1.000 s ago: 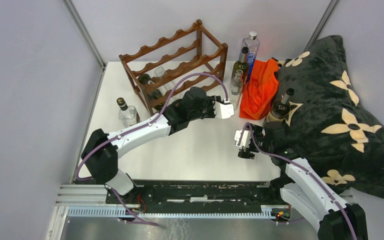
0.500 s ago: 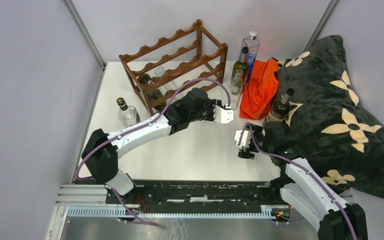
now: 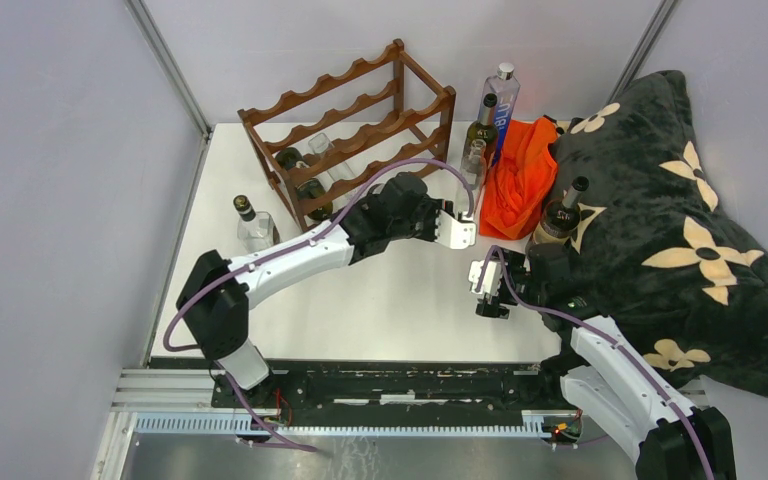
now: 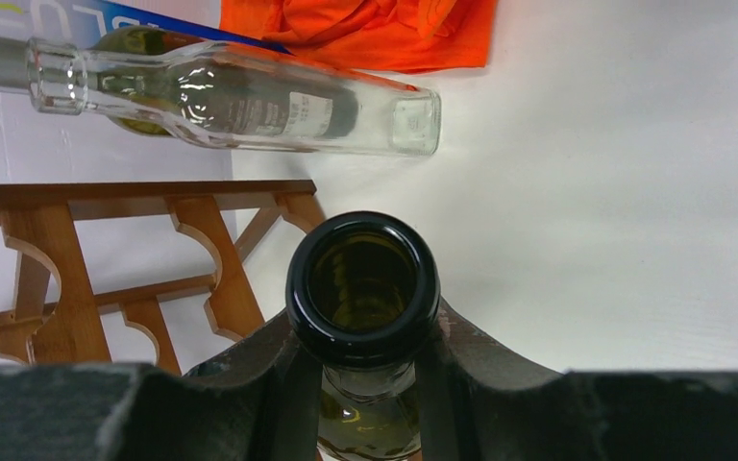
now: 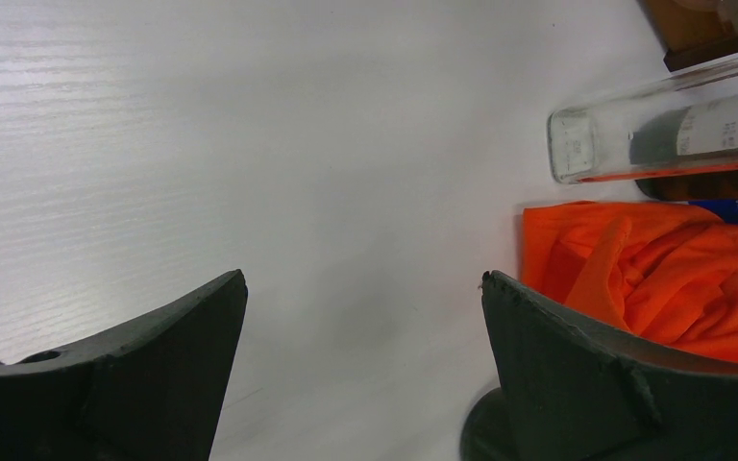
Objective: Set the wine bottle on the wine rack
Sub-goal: Adjust the wine bottle at the center of the board.
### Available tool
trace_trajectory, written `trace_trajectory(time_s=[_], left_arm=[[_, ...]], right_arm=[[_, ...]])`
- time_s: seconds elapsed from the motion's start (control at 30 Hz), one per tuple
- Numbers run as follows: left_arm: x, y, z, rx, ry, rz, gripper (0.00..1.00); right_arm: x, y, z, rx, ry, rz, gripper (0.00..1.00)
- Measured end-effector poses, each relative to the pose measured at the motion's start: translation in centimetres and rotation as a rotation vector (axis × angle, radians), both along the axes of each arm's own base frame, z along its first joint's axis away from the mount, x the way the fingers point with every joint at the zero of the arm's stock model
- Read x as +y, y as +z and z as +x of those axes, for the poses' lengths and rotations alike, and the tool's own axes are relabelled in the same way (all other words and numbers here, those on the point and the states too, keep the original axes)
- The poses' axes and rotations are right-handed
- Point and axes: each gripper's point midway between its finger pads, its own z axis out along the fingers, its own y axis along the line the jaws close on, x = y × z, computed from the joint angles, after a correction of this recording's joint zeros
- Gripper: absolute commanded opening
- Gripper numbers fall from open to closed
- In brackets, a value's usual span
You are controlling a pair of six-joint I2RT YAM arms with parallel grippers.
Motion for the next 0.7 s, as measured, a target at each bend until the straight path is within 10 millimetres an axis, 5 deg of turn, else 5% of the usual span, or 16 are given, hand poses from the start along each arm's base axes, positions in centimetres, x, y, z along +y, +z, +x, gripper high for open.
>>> trace_trajectory(time_s=[0.7], left_arm=[[-2.0,-5.3,2.4,-0.085,-0.061,0.198,0.02]], right_arm=[[0.0,-0.3,-0.2,0.004,0.005,-0.005,0.98]])
